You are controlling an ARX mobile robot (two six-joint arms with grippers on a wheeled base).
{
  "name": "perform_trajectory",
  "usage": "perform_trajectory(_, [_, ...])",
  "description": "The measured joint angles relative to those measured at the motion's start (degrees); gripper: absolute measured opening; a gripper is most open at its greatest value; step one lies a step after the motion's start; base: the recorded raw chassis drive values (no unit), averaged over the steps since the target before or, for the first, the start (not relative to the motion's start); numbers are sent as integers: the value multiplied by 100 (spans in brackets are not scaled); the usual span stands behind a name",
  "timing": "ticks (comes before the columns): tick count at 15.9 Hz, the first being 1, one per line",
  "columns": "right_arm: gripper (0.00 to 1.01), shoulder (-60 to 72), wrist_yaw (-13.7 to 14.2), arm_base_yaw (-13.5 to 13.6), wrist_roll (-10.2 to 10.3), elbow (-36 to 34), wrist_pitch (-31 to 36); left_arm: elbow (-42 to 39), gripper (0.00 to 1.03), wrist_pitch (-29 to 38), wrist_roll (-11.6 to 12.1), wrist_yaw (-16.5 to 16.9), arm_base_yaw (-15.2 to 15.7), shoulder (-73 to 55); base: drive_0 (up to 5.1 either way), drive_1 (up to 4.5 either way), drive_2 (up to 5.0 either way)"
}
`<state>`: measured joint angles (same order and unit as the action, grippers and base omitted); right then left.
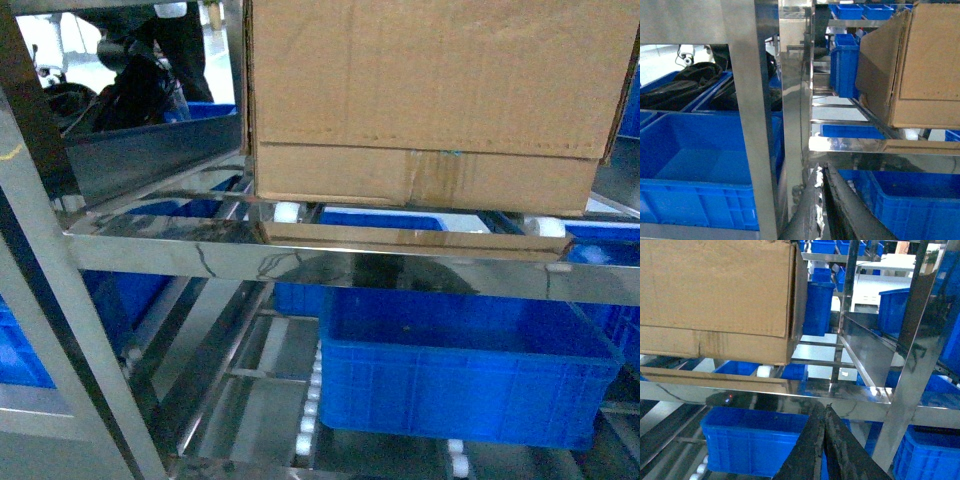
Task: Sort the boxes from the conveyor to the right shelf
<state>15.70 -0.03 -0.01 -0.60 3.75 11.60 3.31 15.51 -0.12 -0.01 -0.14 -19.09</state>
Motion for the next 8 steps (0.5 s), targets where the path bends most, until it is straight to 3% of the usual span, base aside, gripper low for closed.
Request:
perform_trajectory(5, [2,-577,-2,0,2,-295,-157,-247,2,-262,4,0,0,636,0,0,0])
perform_trajectory(7, [2,-1515,0,0,0,-289,-1187,-247,2,-490,7,0,0,848,0,0,0])
perform_trajectory(8, [2,-1545,2,0,2,-278,-1130,-247,2,-560,11,11,0,925,0,0,0])
